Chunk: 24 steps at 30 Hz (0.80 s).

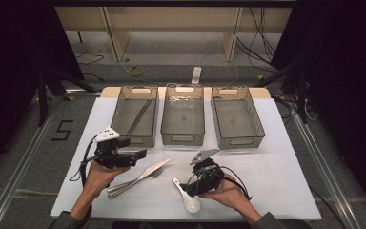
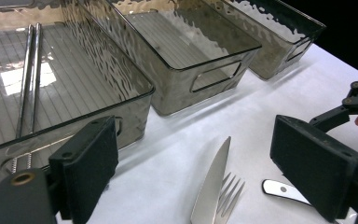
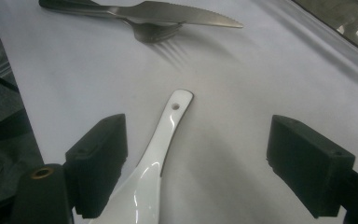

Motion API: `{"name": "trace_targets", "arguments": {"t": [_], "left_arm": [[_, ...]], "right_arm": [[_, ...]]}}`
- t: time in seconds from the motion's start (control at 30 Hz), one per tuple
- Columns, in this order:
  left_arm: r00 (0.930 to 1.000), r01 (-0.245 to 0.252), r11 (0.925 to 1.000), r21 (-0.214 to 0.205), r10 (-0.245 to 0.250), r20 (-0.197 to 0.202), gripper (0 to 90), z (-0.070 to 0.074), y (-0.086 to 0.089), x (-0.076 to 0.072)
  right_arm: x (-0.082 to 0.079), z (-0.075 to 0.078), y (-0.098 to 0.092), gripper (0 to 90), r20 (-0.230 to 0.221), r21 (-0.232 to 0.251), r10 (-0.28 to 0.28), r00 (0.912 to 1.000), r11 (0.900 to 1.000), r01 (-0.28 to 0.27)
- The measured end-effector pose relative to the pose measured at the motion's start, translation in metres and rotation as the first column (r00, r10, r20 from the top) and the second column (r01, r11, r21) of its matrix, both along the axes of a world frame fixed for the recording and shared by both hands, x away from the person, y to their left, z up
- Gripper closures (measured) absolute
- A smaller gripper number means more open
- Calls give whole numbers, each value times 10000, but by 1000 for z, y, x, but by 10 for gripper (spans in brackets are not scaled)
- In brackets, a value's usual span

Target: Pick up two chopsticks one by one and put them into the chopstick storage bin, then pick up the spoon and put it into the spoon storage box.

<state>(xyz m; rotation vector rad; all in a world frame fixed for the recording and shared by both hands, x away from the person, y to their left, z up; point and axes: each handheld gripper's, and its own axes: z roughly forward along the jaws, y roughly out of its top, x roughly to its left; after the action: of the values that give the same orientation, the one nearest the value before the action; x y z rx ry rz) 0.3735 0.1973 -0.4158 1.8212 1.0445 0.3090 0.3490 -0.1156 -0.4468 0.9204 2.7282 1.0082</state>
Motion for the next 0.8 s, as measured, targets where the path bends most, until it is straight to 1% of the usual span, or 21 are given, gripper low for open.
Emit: {"name": "trace_targets", "arguments": {"t": [0.07, 0.17, 0.23, 0.27, 0.33, 0.43, 0.57, 0.7, 0.8], "left_arm": [[10000, -5, 10000, -76, 5, -3, 145, -1, 1, -3], [9999, -70, 10000, -19, 70, 82, 145, -1, 3, -7], [9999, -100, 9999, -58, 101, 119, 145, 0, 3, -9], [9999, -81, 10000, -47, 82, 137, 145, 0, 4, -10], [9999, -43, 10000, 2, 43, 147, 145, 0, 3, -12], [9999, -11, 10000, 91, 9, 160, 145, -1, 3, -14], [9999, -44, 9999, 96, 43, 144, 145, -2, 3, -15], [9999, 41, 9999, 167, -43, 121, 145, -2, 0, -16], [9998, 161, 9995, 273, -164, 109, 145, -3, -2, -17]], "right_arm": [[0, -1, 2, 214, -3, -127, 100, 10000, 9999, -100], [-1, -2, 6, 216, -55, -354, 186, 9998, 9992, -187], [-2, -3, 10, 222, -105, -474, 312, 9995, 9984, -317], [-2, -3, 11, 226, -109, -481, 346, 9993, 9982, -351], [-3, -5, 15, 232, -131, -705, 547, 9984, 9960, -555], [-4, -7, 19, 241, -191, -870, 656, 9977, 9939, -670], [-4, -8, 22, 266, -325, -1003, 703, 9970, 9923, -733], [-3, -10, 23, 291, -430, -1073, 655, 9969, 9918, -698], [-3, -11, 24, 329, -444, -1126, 687, 9966, 9909, -734]]}}
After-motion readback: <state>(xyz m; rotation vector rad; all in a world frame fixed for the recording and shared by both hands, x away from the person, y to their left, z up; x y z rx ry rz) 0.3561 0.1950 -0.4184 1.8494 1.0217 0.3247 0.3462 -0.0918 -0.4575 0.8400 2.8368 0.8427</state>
